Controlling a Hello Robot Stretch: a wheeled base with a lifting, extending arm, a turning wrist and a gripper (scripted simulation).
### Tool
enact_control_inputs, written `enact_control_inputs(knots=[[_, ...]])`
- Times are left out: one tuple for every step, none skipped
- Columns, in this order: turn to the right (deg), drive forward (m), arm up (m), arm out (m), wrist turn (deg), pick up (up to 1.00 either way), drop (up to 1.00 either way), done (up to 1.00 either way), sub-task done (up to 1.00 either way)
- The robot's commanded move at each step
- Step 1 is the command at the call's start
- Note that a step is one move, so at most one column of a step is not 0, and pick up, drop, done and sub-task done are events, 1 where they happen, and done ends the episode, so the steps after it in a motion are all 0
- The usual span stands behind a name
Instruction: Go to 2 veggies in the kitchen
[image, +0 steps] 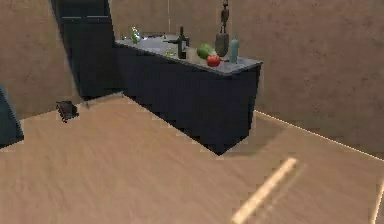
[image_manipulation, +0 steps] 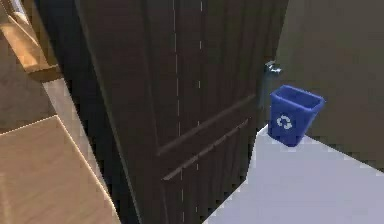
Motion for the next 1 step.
enact_control_inputs(knots=[[0.0, 1.0, 0.0, 0.0, 0.0, 0.0, 0.0, 0.0, 0.0]])
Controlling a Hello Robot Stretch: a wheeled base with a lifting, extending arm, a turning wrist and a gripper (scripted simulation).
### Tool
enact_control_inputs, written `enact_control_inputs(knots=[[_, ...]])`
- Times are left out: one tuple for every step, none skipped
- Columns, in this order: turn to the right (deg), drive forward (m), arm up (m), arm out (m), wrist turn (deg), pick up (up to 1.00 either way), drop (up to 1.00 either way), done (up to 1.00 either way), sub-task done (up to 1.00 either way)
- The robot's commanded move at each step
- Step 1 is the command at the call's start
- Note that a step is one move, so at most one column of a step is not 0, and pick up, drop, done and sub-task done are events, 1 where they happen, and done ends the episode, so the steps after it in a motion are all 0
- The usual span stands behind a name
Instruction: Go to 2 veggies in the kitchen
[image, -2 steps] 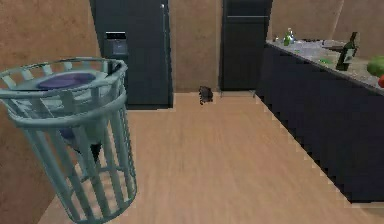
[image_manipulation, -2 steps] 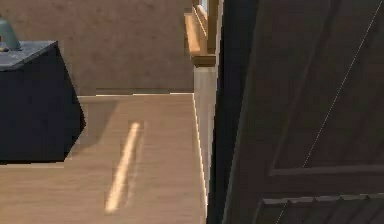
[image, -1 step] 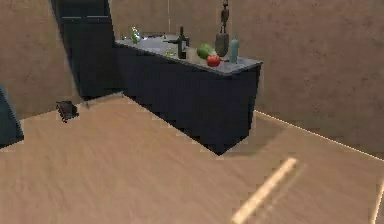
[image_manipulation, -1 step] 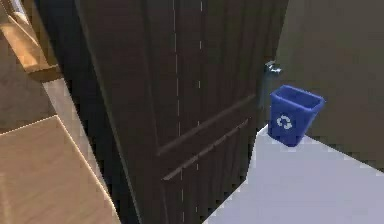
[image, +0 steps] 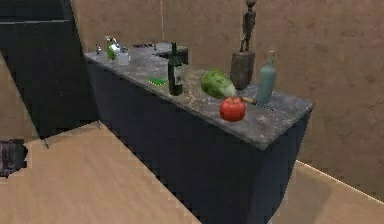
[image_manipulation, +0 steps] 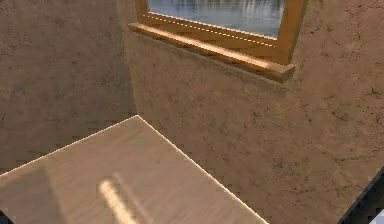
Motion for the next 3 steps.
enact_control_inputs(knots=[[12.0, 0.0, 0.0, 0.0, 0.0, 0.0, 0.0, 0.0, 0.0], [0.0, 0.1, 0.0, 0.0, 0.0, 0.0, 0.0, 0.0, 0.0], [0.0, 0.0, 0.0, 0.0, 0.0, 0.0, 0.0, 0.0, 1.0]])
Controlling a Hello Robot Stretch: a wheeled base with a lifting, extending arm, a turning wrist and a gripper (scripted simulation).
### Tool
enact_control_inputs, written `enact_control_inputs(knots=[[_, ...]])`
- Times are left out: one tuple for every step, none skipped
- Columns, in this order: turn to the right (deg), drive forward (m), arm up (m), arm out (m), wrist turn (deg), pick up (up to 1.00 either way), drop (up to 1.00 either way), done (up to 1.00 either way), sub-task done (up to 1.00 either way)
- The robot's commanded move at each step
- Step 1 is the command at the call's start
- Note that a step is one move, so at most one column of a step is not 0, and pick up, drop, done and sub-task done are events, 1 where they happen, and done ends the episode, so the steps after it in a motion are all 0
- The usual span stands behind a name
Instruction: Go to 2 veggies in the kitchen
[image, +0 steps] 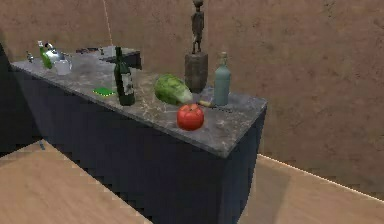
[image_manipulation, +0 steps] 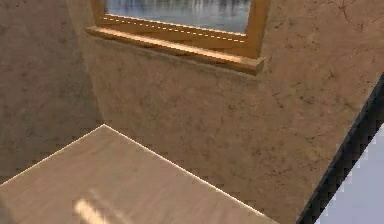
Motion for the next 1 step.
enact_control_inputs(knots=[[39.0, 0.0, 0.0, 0.0, 0.0, 0.0, 0.0, 0.0, 0.0]])
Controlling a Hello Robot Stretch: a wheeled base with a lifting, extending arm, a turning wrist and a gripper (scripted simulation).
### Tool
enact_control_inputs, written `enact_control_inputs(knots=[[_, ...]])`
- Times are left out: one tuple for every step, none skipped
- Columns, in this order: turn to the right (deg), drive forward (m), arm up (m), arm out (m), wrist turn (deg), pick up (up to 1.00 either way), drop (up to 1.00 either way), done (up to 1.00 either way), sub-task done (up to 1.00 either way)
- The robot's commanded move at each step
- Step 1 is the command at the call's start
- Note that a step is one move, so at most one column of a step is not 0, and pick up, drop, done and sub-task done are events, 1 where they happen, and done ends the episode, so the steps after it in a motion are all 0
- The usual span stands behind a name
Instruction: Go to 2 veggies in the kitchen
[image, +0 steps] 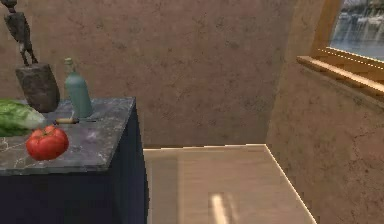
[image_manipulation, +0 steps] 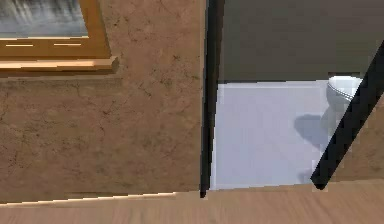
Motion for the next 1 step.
enact_control_inputs(knots=[[0.0, 0.25, 0.0, 0.0, 0.0, 0.0, 0.0, 0.0, 0.0]])
